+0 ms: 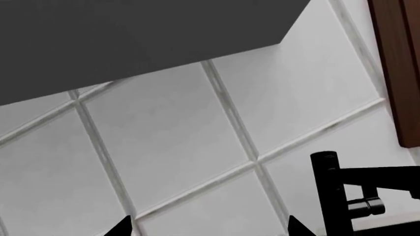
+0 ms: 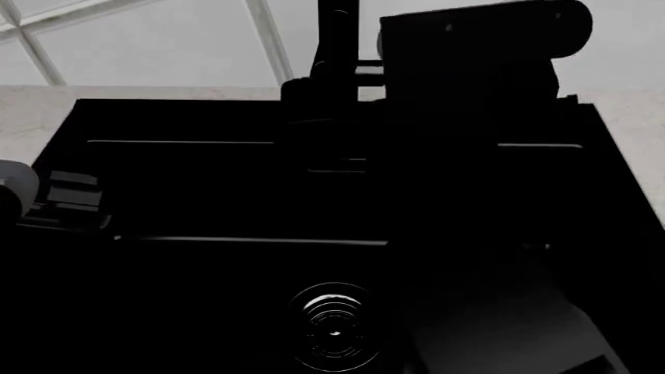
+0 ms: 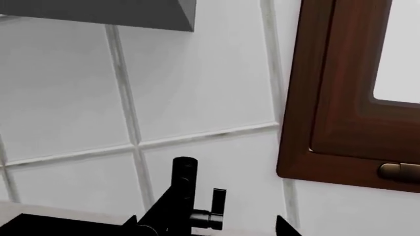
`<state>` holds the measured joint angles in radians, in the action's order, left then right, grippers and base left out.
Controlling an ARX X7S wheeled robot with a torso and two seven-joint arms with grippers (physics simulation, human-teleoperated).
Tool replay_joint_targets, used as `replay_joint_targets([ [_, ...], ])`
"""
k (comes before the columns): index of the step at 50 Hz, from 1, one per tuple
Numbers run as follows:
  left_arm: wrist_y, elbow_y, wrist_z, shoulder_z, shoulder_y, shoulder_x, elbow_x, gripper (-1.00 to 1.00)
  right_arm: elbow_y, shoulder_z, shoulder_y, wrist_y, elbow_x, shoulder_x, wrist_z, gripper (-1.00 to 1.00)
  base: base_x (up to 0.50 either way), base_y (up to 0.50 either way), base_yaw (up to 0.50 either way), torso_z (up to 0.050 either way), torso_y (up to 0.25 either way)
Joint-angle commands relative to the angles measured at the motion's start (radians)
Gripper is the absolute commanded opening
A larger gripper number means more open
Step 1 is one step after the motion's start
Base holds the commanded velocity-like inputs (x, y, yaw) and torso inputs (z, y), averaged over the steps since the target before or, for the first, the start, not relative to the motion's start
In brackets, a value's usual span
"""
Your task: Turn the sink spout to the right.
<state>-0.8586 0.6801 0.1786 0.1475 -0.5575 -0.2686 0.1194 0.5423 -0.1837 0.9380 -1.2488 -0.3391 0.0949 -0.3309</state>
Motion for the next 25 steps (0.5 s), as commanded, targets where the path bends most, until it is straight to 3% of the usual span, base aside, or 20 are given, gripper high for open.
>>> replay_joint_targets([
  [1, 0.003, -0.004, 0.006, 0.006, 0.002, -0.002, 0.000, 1.00, -0.013, -0.043, 0.039, -0.007, -0.022, -0.031, -0.008, 1.00, 0.00, 0.00, 0.00, 0.000, 0.000],
  [25, -0.004, 0.008, 0.009, 0.000, 0.008, -0.018, 0.012, 1.00, -0.233, -0.114, 0.027, 0.177, -0.032, -0.064, -0.037, 1.00, 0.00, 0.00, 0.00, 0.000, 0.000],
])
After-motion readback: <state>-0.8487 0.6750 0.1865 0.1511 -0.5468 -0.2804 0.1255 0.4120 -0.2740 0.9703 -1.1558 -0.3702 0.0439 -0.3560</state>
